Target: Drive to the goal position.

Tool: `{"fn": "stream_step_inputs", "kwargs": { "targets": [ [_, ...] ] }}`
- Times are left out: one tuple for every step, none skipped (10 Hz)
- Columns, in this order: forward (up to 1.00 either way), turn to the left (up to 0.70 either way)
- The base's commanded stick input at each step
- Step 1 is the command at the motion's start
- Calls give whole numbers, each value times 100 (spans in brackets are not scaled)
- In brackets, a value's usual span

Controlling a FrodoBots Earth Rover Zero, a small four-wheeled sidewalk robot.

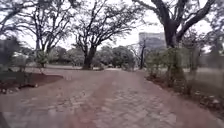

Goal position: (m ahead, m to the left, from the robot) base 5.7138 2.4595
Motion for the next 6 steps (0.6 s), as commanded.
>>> {"fn": "stream_step_inputs", "kwargs": {
  "targets": [
    [70,3],
    [70,3],
    [70,3],
    [70,3],
    [70,3],
    [70,3]
  ]
}}
